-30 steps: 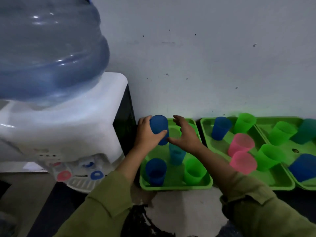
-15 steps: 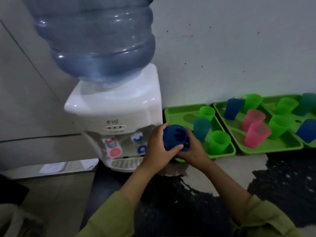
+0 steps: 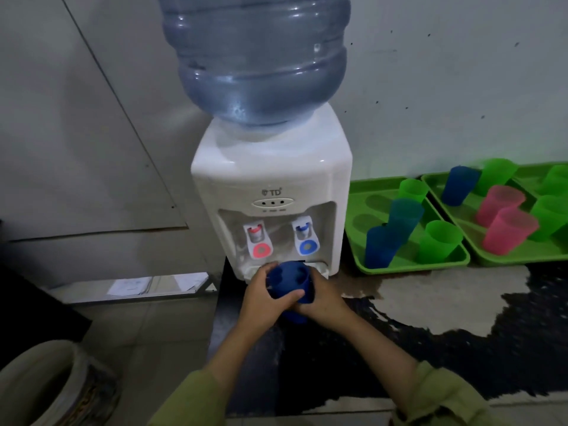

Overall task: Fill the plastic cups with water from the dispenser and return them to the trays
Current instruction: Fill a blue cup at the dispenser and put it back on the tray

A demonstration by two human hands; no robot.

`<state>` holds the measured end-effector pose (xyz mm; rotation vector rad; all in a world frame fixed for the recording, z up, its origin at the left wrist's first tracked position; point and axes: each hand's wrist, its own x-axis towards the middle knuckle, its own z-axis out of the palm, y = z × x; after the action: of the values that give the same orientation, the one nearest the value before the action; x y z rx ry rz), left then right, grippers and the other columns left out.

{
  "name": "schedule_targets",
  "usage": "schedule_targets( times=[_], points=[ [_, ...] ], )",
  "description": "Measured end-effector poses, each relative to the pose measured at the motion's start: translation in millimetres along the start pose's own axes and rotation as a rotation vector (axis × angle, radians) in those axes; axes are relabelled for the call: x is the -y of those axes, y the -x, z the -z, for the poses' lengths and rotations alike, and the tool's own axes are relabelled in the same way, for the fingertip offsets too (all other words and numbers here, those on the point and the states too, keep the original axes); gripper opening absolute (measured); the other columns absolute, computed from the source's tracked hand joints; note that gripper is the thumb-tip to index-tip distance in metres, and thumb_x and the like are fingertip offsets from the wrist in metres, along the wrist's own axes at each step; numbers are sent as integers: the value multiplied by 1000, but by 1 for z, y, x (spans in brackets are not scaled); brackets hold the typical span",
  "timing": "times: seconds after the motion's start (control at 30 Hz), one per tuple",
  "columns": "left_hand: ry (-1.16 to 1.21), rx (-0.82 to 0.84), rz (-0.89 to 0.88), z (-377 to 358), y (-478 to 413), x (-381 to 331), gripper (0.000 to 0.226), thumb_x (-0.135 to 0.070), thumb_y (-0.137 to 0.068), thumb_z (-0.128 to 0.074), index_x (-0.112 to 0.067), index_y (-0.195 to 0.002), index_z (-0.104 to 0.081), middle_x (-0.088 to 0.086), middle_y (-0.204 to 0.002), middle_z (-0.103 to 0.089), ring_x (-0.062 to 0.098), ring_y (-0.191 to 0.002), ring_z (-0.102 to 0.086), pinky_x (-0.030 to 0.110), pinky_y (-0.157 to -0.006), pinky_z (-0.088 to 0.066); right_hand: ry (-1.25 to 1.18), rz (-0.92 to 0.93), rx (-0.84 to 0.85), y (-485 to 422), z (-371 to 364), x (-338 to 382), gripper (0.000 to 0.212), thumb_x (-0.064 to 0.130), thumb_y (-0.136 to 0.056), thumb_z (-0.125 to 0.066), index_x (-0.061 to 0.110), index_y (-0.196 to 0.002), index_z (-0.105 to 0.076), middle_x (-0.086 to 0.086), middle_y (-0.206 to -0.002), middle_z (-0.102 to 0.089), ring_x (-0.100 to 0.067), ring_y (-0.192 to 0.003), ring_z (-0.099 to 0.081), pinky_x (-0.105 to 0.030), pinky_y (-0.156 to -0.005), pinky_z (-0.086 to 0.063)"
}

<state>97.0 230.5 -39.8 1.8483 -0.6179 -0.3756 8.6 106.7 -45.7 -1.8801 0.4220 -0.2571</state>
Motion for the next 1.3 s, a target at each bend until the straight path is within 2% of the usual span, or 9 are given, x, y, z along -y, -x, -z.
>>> schedule_targets(
  times=[0.1,0.2,0.33,0.43,0.63,0.83,0.97,1.13,1.3],
  points=[
    [2,-89,100,12,-4,14,67,-27,-60,-87,-22,-116,-51,1,-118,-58,14,-105,-57,23,-81,-49,85,-51,93,-7,-4,-2,71,23,-73,-68,23,-136,-37,3,-129,-53,-7,-115,-52,-19,-88,-47],
    [-22,-148,159,23,-13,23,70,-28,-63,-85,-14,-122,-49,2,-120,-54,17,-107,-53,31,-86,-48,135,-47,13,-18,-5,6,56,12,-82,-56,18,-136,-42,-2,-128,-55,-6,-113,-51,-14,-85,-42],
    [-16,-174,154,29,-31,18,67,-23,-65,-83,-13,-121,-49,-5,-109,-50,10,-97,-51,23,-80,-44,222,43,-96,-35,-5,26,36,9,-87,-52,11,-122,-55,-6,-115,-64,-15,-105,-61,-22,-88,-48],
    [29,-183,91,31,-43,9,52,-11,-64,-83,-24,-101,-51,-17,-94,-55,-5,-81,-54,7,-65,-43,306,137,-120,-45,-6,40,29,13,-89,-52,7,-117,-58,-10,-113,-65,-20,-102,-62,-31,-90,-51],
    [-22,-140,-36,34,-59,4,50,-2,-59,-82,-33,-86,-53,-15,-87,-62,-6,-80,-60,6,-66,-45,406,135,-132,-61,-10,52,25,20,-91,-50,10,-112,-59,-11,-111,-66,-26,-99,-62,-34,-86,-50],
    [-30,-89,-63,36,-65,12,53,-6,-62,-83,-6,-109,-58,6,-105,-67,17,-97,-64,34,-84,-54,507,115,-112,-69,-16,57,20,25,-93,-49,13,-106,-57,-10,-107,-65,-26,-97,-61,-32,-79,-50],
    [-32,-111,-58,37,-65,17,56,-6,-63,-83,-5,-112,-55,8,-110,-65,21,-100,-63,37,-86,-52,648,-16,-104,-79,-22,62,27,35,-95,-41,16,-103,-58,-9,-103,-65,-28,-93,-62,-34,-73,-48],
    [-16,-105,-63,36,-63,23,56,0,-63,-82,-8,-109,-53,6,-108,-64,19,-99,-62,29,-82,-50,643,-149,-63,-88,-25,69,22,28,-96,-41,17,-96,-60,-9,-104,-65,-25,-94,-61,-31,-71,-44],
    [-23,-108,-70,36,-65,25,58,-7,-61,-85,-19,-106,-51,-8,-100,-61,6,-89,-60,7,-69,-45,522,-127,18,-75,-17,73,20,24,-89,-48,15,-72,-53,-6,-81,-60,-20,-75,-56,-27,-59,-39]
  ],
)
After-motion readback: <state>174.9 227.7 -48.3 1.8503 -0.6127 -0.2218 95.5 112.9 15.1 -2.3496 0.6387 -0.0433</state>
